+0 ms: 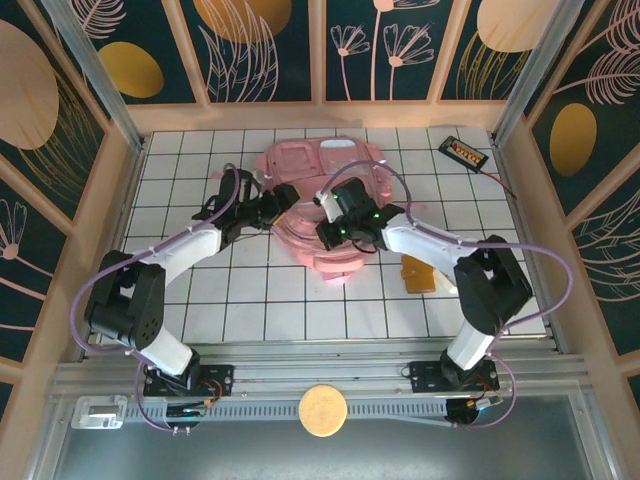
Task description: Pack the student bag
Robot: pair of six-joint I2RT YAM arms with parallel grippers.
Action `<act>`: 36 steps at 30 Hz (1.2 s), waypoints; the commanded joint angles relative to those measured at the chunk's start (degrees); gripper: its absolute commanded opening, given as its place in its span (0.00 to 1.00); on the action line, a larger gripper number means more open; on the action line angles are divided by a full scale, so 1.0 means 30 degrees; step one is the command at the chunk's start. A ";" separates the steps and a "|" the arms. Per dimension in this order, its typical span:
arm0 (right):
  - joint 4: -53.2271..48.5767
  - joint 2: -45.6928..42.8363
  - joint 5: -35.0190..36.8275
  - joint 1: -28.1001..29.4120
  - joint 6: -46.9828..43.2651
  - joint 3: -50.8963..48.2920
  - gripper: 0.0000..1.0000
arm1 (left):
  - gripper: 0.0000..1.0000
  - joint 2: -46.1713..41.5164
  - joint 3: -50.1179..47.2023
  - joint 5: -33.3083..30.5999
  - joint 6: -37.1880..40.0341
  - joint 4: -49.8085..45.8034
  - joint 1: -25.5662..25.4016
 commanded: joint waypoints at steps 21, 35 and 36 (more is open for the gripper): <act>-0.1869 -0.4844 -0.1540 -0.3530 -0.1154 -0.3592 0.00 | 0.51 0.4051 0.3242 0.1243 0.2056 -0.0322 0.0005; -0.2003 -0.5131 -0.2097 -0.3819 -0.1088 -0.4333 0.00 | 0.16 0.7053 0.6183 0.2480 0.2274 -0.1015 -0.2187; -0.2117 -0.5135 -0.2097 -0.3700 -0.1104 -0.4305 0.00 | 0.12 0.7055 0.6123 0.2509 0.2139 -0.0836 -0.2206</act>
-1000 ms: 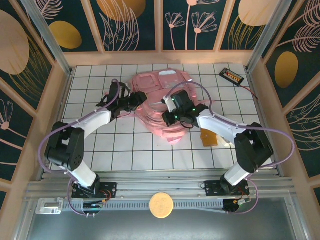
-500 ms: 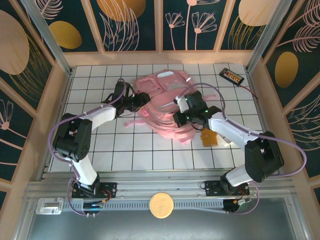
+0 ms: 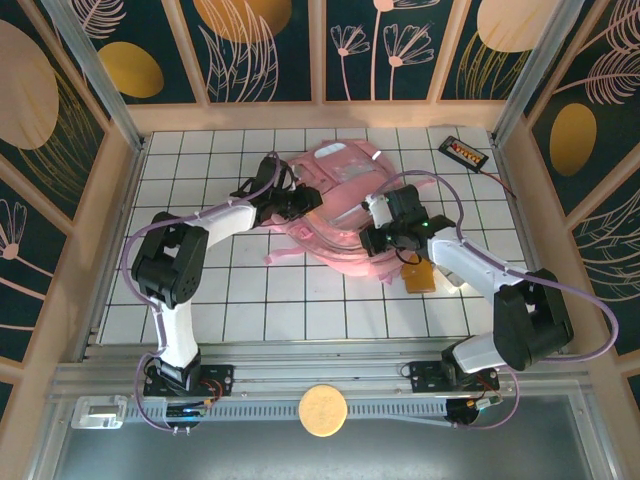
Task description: Pack the student bag
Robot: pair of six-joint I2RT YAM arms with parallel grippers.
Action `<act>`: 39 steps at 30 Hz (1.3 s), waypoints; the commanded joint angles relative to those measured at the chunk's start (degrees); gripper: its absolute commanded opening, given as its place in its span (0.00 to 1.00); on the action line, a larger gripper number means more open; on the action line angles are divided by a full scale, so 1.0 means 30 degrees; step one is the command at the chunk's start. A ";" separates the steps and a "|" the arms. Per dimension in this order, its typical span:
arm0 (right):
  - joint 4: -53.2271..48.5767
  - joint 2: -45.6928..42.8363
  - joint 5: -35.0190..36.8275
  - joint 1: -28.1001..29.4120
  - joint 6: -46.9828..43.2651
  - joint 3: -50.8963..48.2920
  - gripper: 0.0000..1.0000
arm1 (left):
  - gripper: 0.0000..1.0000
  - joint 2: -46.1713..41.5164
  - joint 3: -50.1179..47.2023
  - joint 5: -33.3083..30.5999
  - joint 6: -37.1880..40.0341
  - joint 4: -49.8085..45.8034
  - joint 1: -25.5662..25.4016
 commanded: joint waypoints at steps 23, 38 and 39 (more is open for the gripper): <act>0.1640 0.1540 0.1577 0.5181 0.8724 0.1944 0.00 | 0.00 -0.1259 -0.2133 -0.0145 -0.3573 0.3619 -0.0659; 0.1387 0.5838 0.4959 0.5335 1.7951 0.7132 0.00 | 0.00 -0.2063 -0.3015 -0.0115 -0.3959 0.4237 -0.0833; 0.1986 0.5928 0.4732 0.5130 1.8925 0.7051 0.00 | 0.00 -0.2071 -0.3068 -0.0075 -0.3958 0.4260 -0.0854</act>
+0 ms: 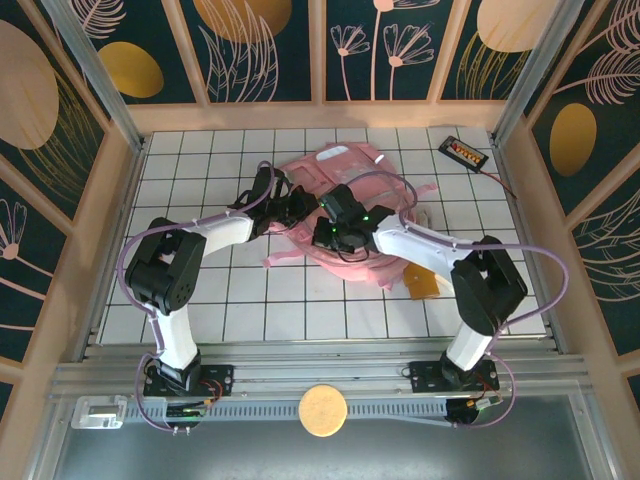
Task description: Pack the student bag
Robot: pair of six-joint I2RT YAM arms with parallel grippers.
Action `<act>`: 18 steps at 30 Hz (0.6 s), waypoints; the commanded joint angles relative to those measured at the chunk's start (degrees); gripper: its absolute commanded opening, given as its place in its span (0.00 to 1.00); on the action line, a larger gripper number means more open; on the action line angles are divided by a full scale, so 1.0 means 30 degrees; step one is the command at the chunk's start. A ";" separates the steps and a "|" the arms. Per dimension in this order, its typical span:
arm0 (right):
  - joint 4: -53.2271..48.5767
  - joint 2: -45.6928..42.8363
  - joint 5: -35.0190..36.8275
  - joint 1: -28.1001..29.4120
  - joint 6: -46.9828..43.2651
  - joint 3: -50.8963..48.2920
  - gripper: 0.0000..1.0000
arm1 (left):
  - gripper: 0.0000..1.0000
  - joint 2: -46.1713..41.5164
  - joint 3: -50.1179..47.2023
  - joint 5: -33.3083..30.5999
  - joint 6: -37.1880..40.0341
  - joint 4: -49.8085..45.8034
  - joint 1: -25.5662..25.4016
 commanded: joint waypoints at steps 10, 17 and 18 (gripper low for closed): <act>0.9833 0.2033 0.0032 -0.0943 1.1211 -0.0974 0.00 | 0.00 -0.1332 -0.1173 0.1094 -0.0672 0.1088 -0.0686; 1.3977 0.2495 -0.0388 -0.1083 1.2514 -0.1570 0.21 | 0.00 -0.1561 -0.1406 0.1016 -0.0508 0.1018 -0.0666; 1.3714 0.2517 -0.0664 -0.1068 1.2383 -0.1453 0.49 | 0.00 -0.1646 -0.1267 0.0884 -0.0310 0.0719 -0.0657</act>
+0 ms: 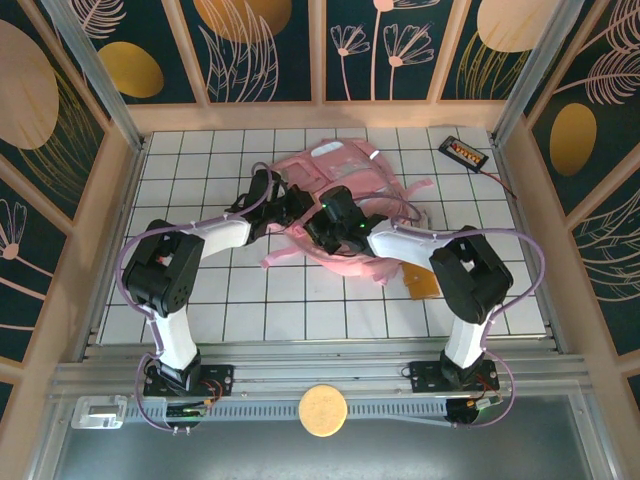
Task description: Pack the student bag
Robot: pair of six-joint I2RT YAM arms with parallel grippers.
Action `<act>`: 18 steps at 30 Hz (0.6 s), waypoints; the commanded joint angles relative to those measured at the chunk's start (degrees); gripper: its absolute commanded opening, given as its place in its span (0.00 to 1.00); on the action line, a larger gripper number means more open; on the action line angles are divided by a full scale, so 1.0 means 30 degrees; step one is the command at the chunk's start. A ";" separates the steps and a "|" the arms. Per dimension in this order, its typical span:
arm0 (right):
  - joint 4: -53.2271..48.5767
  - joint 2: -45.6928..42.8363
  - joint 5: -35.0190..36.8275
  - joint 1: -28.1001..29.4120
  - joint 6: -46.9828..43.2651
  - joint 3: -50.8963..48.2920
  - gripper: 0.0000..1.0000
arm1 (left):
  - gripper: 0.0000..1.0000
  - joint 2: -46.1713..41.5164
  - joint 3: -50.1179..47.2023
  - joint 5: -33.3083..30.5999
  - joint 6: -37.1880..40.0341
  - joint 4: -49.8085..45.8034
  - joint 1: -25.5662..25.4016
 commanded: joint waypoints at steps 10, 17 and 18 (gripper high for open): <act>0.0456 0.0307 -0.5694 -0.0291 -0.6076 0.3225 0.99 | 0.71 -0.3762 -0.0070 0.1036 0.2036 -0.3886 0.1474; -0.2227 -0.0899 -0.6328 -0.0356 -1.1859 0.5485 0.99 | 0.99 -0.4415 0.2532 0.0270 0.4951 -0.7271 0.2094; -0.2903 -0.1004 -0.6459 -0.0382 -1.2580 0.5829 0.99 | 0.99 -0.4430 0.2937 -0.0029 0.5383 -0.7744 0.2086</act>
